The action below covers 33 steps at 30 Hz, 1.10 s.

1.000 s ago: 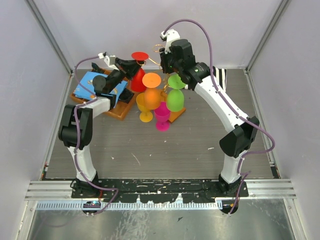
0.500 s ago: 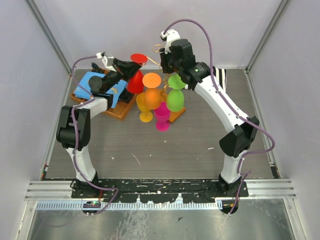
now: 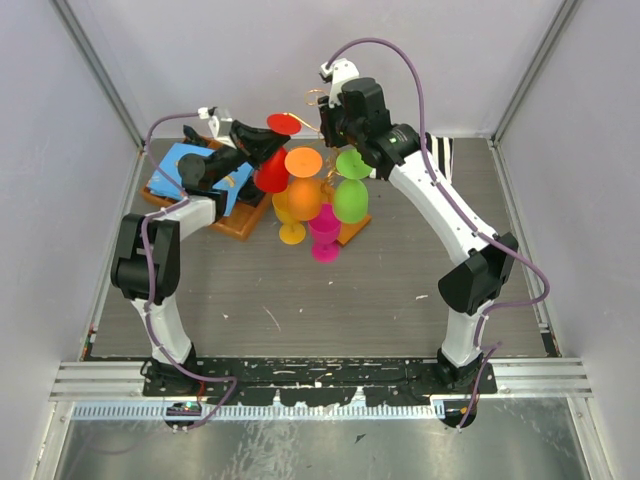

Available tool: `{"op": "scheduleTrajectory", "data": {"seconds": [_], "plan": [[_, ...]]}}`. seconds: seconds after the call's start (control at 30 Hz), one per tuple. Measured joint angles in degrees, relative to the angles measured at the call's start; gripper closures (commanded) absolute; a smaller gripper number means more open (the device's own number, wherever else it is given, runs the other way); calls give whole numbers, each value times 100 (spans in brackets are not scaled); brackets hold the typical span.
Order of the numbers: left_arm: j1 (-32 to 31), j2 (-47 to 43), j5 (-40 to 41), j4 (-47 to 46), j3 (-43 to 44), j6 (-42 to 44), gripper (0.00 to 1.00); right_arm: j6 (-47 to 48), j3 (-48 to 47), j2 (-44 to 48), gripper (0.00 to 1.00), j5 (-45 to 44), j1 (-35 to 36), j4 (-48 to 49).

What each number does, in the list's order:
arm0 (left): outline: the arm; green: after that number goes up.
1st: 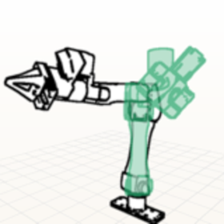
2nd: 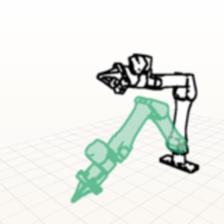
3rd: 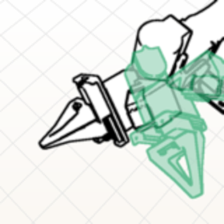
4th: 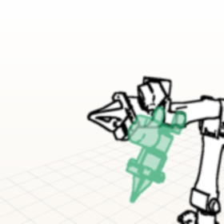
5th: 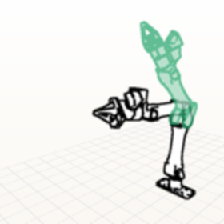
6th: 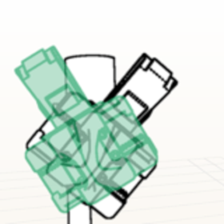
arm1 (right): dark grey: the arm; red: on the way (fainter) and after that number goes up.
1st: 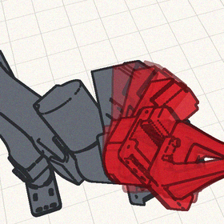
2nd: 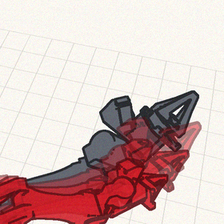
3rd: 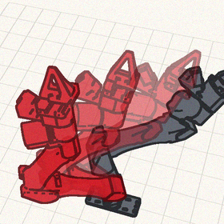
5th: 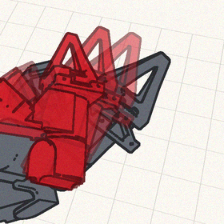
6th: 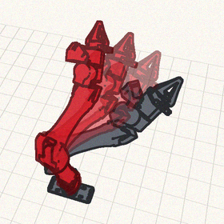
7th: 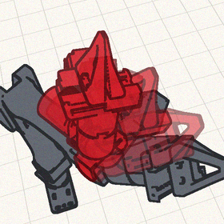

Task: Place the wine glass upside down on the wine glass rack
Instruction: Turn the wine glass upside down at the wine rack.

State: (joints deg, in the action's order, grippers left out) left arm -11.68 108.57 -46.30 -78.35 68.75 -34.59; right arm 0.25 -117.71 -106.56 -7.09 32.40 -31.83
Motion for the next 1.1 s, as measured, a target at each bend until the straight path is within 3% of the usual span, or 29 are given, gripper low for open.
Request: {"op": "scheduleTrajectory", "data": {"seconds": [0.17,0.27,0.47,1.1], "plan": [[-33,0,-57,-2,0,2,100,0,-37,-20,100,24,0,-31],[-33,0,-55,-2,0,2,85,2,-37,-22,100,28,0,-33],[-37,0,-35,-7,0,0,76,2,-37,-22,100,31,0,-33],[-35,-4,-39,-31,-4,-4,59,4,-37,-26,100,28,-2,-24]]}}
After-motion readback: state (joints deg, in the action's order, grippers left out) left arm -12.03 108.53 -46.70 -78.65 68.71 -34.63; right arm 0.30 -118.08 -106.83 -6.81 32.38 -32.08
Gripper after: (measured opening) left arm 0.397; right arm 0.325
